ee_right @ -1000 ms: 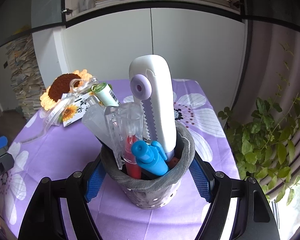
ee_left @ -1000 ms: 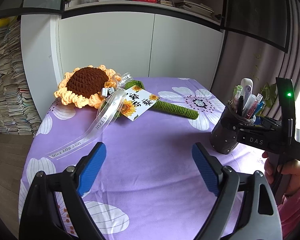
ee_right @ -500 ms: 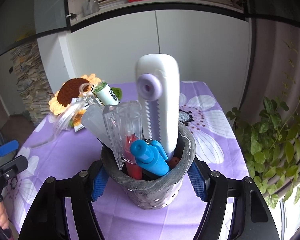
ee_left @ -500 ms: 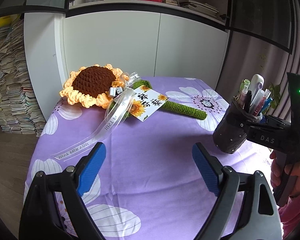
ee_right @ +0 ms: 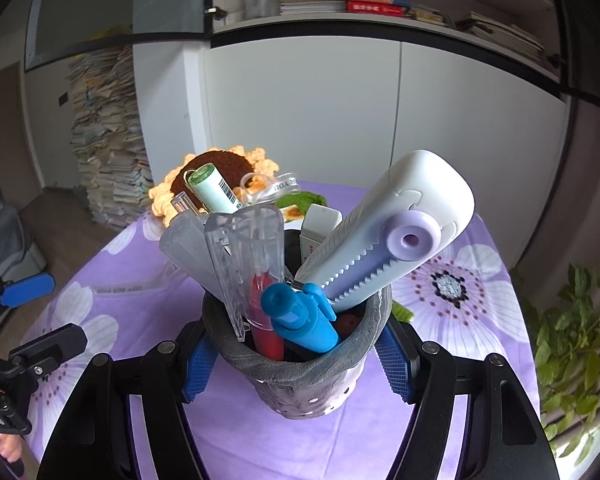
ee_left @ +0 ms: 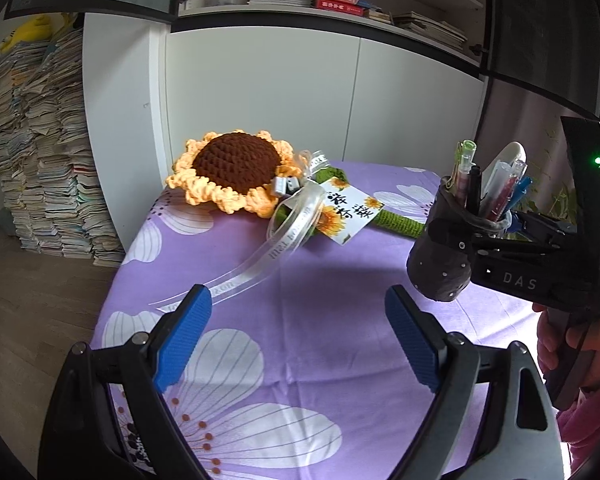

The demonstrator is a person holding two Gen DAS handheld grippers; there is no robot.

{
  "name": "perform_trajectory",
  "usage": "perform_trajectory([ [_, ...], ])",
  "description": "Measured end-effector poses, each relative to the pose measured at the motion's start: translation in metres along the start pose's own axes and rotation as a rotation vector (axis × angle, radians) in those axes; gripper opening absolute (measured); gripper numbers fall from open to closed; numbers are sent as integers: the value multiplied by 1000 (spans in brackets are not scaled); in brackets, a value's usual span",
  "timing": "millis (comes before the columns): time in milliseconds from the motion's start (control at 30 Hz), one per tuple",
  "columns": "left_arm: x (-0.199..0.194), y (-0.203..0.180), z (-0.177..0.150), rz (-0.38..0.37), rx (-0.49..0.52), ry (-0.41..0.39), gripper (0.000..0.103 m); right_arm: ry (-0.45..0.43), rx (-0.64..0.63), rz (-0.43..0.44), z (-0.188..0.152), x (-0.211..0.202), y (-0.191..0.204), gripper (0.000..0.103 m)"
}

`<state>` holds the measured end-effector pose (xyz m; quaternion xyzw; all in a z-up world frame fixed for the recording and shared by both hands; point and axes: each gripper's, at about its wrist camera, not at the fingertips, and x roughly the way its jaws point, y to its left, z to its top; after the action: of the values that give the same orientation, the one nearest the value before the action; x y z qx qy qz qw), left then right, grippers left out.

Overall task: Organize stationery
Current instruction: 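Lower the filled pen holder onto the table with the right gripper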

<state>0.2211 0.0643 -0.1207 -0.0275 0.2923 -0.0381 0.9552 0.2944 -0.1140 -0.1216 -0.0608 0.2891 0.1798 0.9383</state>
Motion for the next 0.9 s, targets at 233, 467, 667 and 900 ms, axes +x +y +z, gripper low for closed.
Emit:
perform_trajectory([
  [233,4,9,0,-7,-19,8,89,19,-19,-19,5,14,7,71],
  [467,7,10,0,-12,-19,12,89,34,22,-22,4,24,2,71],
  [667,11,10,-1,-16,-26,26,90,66,27,-18,-1,31,2,71],
  [900,14,3,1,-29,-20,29,94,70,37,-18,-3,29,-2,71],
])
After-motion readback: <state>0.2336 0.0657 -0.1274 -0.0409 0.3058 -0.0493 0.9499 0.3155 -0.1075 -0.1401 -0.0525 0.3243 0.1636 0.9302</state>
